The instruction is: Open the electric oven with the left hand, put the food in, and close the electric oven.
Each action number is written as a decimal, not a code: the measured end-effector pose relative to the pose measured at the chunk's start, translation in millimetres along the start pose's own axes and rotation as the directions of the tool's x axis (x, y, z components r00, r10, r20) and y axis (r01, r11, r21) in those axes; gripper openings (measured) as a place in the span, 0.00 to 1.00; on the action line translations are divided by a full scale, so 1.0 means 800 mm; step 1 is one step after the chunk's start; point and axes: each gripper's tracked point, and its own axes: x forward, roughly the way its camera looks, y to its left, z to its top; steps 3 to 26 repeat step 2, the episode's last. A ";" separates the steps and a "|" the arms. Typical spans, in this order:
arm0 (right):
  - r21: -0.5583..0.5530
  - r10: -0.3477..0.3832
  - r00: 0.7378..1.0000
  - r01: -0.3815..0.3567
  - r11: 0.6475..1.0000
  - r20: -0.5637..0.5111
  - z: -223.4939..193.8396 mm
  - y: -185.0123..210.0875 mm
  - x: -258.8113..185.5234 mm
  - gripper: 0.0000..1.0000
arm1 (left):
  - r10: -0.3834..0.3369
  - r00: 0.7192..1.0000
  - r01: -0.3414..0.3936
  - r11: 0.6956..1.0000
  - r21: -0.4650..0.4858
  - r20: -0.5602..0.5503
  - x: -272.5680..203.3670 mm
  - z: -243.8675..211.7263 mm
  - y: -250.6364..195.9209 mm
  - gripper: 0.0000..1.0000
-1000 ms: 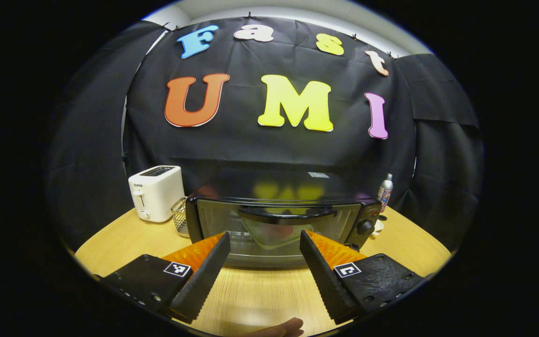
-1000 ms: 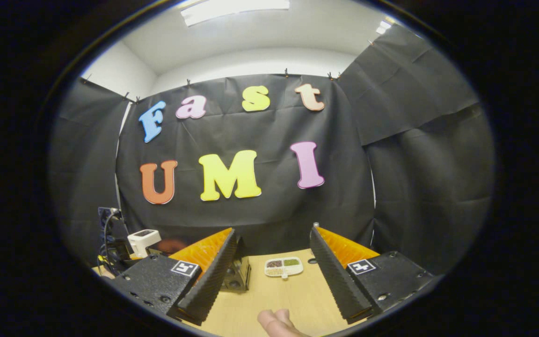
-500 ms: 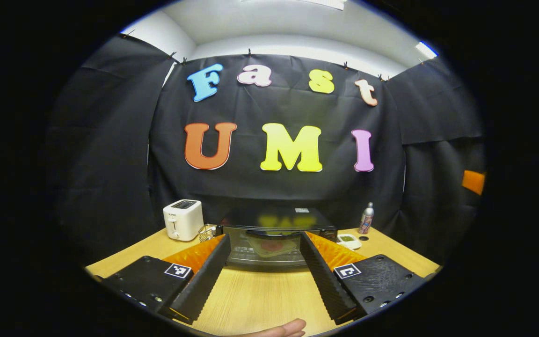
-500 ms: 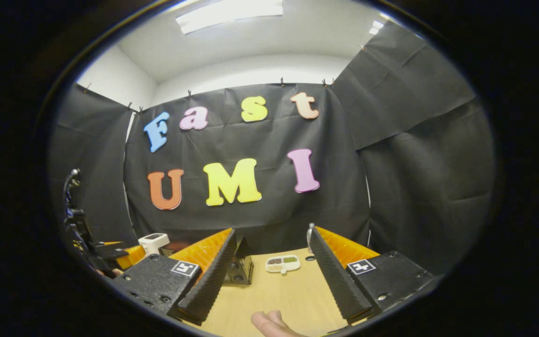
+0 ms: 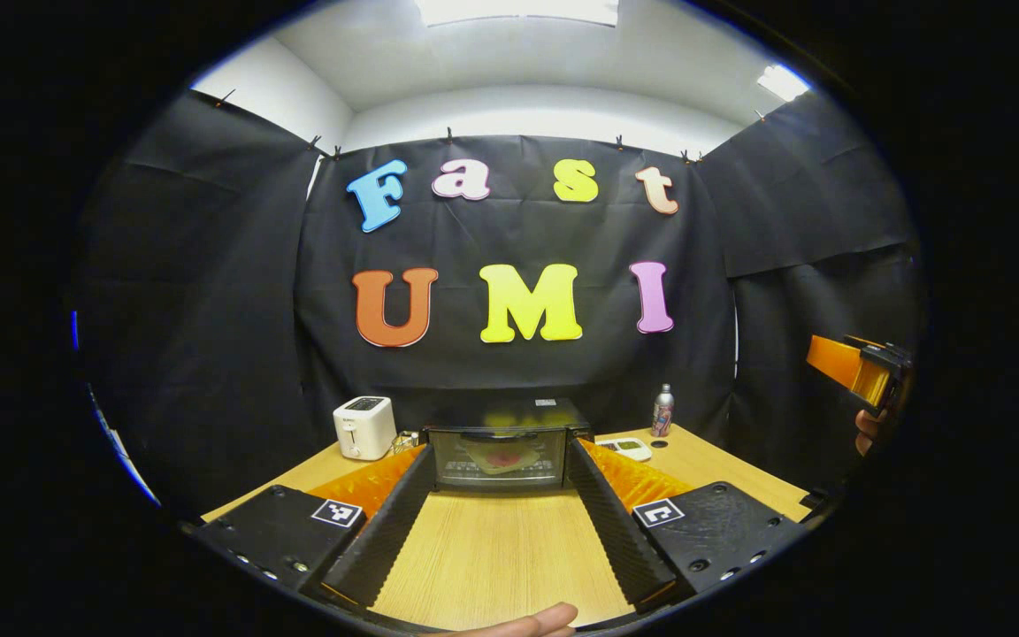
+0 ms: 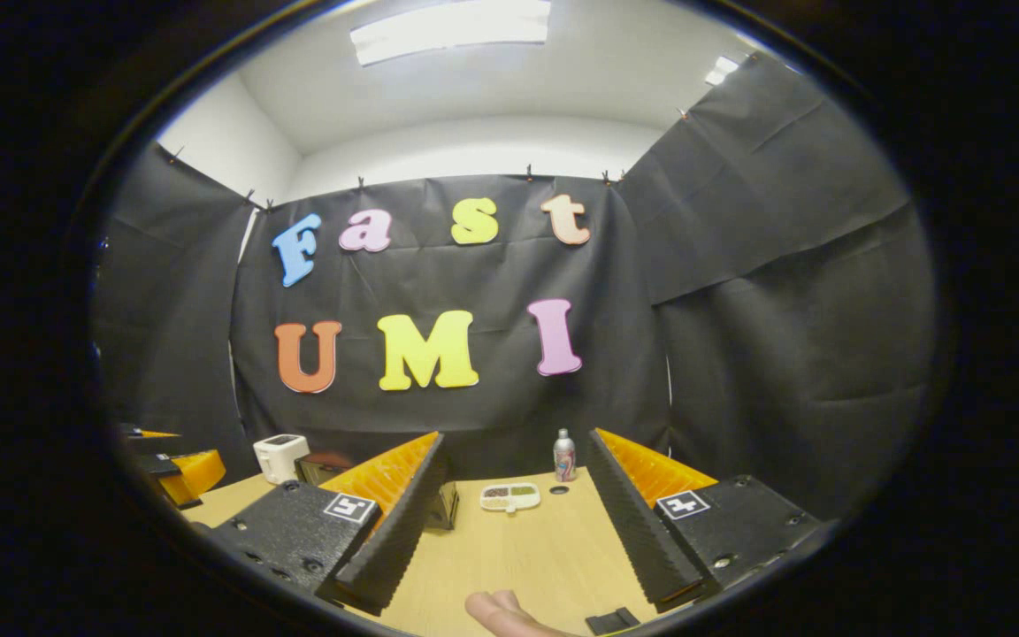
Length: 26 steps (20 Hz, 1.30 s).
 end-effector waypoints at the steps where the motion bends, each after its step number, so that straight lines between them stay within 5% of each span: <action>1: 0.002 0.007 1.000 -0.007 1.000 0.004 0.001 0.004 -0.003 0.96 | -0.001 1.000 0.001 1.000 -0.004 0.002 -0.004 0.001 0.002 0.95; 26: 0.008 0.016 1.000 -0.016 1.000 0.010 0.001 0.007 -0.007 0.96 | 0.000 1.000 0.000 1.000 -0.006 0.003 -0.006 0.002 0.004 0.95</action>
